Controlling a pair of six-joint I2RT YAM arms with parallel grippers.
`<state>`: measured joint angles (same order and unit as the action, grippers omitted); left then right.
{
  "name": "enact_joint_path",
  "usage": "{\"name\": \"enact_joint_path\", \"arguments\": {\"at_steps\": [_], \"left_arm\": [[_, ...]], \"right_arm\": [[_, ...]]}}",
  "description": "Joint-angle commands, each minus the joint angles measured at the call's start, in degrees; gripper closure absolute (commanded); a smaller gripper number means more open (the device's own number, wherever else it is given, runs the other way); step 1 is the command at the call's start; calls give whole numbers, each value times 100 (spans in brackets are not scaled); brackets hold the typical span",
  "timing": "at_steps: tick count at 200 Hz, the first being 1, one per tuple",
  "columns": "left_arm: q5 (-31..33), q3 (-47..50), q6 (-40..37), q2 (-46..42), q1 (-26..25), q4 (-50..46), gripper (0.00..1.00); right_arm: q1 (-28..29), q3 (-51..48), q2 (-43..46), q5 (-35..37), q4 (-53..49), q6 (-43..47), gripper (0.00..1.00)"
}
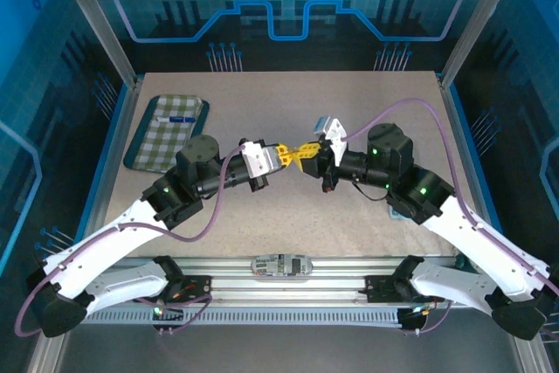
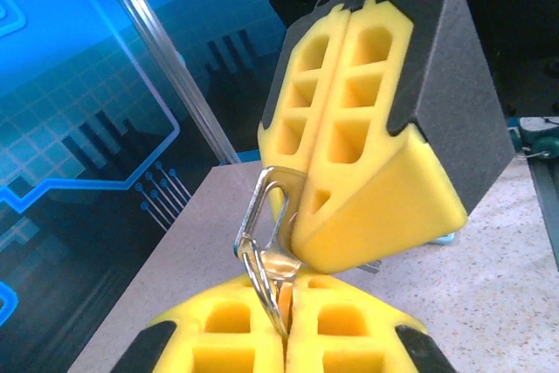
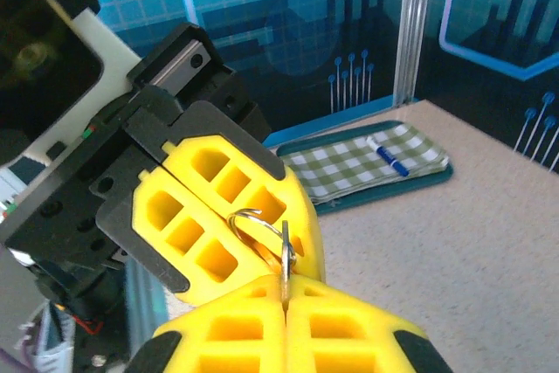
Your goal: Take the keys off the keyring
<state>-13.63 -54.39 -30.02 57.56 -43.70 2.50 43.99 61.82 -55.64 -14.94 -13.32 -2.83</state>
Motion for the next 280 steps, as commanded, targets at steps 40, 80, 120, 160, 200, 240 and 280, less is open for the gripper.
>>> {"name": "enact_joint_path", "arguments": {"at_steps": [40,80,120,160,200,240,280], "left_arm": [[98,-287,261,-86,42,265,100],[-35,-213,372,-148,103,434,100],[-107,-257,557,-152,169,440,100],[-255,-318,809,-149,330,417,100],[-344,-318,989,-142,429,468,100],[-402,-357,1146,-157,525,492,100],[-877,-452,1019,-42,541,203,100]], "right_arm": [[444,-425,399,476,404,1222,100],[570,-584,563,517,404,1661,100],[624,-618,576,484,211,1947,100],[629,-664,695,454,85,2109,100],[723,-663,738,380,-54,2262,100],[829,-654,737,412,-285,2413,100],[868,-541,647,756,-34,2225,100]]}}
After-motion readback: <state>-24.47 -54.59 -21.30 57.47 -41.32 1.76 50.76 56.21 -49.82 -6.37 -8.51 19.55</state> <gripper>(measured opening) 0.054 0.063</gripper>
